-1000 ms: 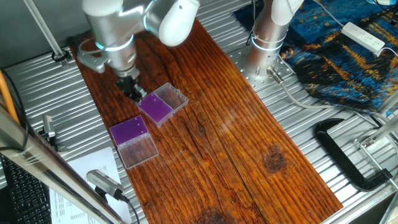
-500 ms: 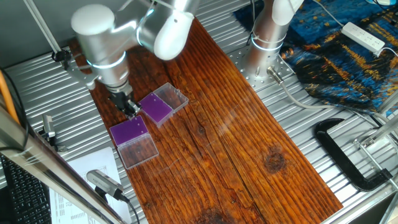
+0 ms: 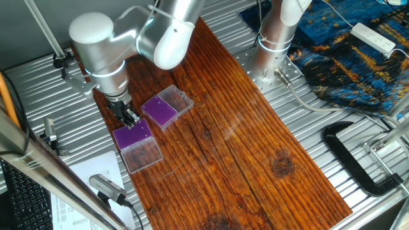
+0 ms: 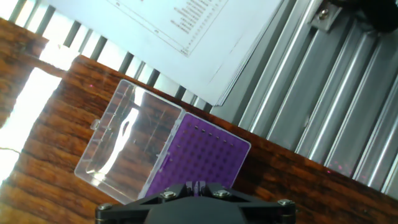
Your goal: Transfer all small pipette tips from one holder to another
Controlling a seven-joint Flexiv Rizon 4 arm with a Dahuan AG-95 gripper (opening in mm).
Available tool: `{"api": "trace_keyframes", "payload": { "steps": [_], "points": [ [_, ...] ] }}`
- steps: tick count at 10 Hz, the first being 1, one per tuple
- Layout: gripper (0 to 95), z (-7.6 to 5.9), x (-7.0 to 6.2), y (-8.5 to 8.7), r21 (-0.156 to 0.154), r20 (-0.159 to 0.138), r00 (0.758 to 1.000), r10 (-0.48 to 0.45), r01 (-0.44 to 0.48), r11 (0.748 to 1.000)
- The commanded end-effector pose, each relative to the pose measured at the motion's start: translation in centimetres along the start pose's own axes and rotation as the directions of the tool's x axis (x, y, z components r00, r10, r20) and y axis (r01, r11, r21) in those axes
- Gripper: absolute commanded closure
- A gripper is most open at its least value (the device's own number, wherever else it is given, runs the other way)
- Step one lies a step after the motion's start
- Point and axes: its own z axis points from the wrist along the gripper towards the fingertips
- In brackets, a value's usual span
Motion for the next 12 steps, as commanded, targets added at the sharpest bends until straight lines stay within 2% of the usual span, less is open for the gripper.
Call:
{"api": "trace_keyframes", "payload": {
  "steps": [1, 7, 12],
  "points": [
    [95.0, 0.4, 0.1, 0.0, -0.003, 0.002, 1.000, -0.001, 0.001, 1.000],
    [95.0, 1.5, 0.0, 0.5, -0.012, 0.011, 1.000, 0.019, -0.019, 1.000],
    [95.0, 1.8, 1.1, 0.9, -0.027, 0.013, 1.000, 0.024, -0.024, 0.999]
  ]
}}
